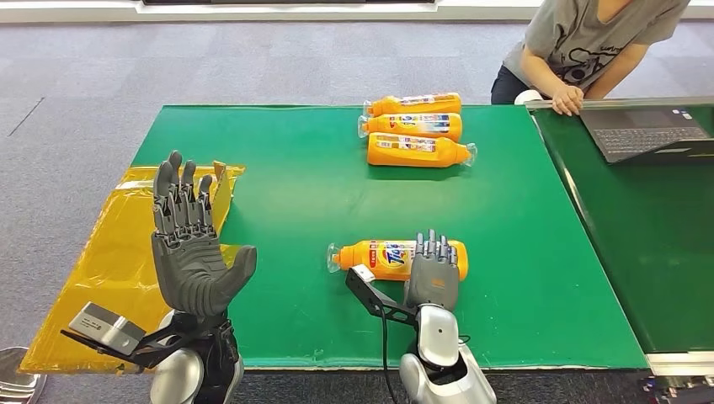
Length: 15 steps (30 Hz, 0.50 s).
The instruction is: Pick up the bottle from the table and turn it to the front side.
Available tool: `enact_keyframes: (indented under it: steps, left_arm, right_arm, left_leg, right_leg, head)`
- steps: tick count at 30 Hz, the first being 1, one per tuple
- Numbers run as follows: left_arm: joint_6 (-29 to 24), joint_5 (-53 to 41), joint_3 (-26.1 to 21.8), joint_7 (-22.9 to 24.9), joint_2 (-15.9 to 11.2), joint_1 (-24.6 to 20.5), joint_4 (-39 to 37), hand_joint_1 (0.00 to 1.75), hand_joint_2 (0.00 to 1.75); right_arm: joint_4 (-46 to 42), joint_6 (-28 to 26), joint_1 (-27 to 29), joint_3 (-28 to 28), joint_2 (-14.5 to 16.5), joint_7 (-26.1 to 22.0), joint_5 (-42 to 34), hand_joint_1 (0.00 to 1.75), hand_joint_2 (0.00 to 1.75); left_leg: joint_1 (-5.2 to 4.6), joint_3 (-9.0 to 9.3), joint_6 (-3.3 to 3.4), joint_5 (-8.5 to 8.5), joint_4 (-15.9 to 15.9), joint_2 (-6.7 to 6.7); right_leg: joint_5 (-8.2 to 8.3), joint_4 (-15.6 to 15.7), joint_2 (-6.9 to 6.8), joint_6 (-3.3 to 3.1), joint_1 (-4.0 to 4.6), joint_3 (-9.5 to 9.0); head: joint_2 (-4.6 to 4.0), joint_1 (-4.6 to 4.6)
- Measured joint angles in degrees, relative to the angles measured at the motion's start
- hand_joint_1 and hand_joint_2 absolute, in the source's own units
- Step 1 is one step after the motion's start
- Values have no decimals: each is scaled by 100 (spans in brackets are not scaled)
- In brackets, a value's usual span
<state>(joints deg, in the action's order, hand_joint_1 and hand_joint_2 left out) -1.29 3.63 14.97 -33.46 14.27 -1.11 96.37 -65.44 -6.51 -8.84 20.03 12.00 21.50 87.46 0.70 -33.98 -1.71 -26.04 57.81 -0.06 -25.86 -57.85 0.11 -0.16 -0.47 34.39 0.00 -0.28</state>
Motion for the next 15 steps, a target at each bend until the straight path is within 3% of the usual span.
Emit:
enact_keyframes:
  steps: [15]
  left_arm:
    - [73,13,0,37,0,-13,0,0,175]
  right_arm:
    - [455,11,-151,-59,-5,36,100,0,175]
  left_leg:
    - [0,0,0,0,0,0]
  right_leg:
    - [0,0,0,0,0,1]
  head:
    - [0,0]
